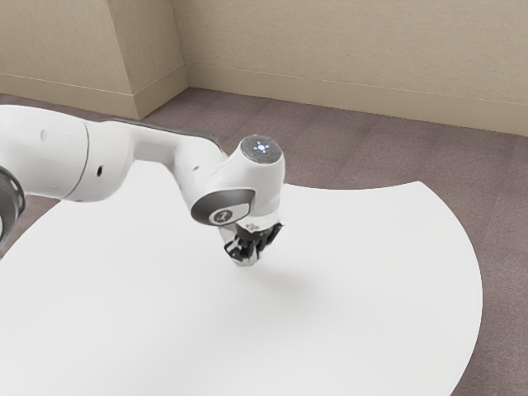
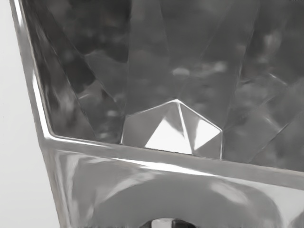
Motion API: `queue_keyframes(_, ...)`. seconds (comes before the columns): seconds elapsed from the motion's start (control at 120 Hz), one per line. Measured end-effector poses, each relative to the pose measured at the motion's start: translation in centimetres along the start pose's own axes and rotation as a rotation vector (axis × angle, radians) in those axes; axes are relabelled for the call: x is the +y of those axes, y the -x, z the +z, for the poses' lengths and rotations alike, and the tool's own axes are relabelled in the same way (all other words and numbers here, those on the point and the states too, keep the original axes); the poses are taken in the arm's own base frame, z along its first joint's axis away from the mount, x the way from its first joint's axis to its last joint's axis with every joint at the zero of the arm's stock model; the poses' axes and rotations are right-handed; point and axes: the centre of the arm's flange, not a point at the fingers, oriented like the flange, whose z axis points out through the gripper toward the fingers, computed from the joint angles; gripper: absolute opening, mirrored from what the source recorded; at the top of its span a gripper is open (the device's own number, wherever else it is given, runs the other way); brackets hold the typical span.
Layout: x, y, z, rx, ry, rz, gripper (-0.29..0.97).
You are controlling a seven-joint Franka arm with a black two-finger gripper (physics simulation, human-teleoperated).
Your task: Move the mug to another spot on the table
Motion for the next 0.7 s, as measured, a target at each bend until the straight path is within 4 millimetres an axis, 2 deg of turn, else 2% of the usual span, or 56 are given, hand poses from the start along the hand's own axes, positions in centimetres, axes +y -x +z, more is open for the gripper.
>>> queue_keyframes(0.2,-3.1,0.2,0.4,0.026,-0.031,0.022,-0.05)
queue_keyframes(0.358,-3.5,-1.5,0.9,0.052,-0.029,0.013,-0.05)
queue_keyframes(0.533,-3.7,-2.3,1.4,0.067,-0.029,0.013,-0.05)
queue_keyframes(0.7,-4.8,-3.3,2.5,0.075,-0.054,0.002,-0.05)
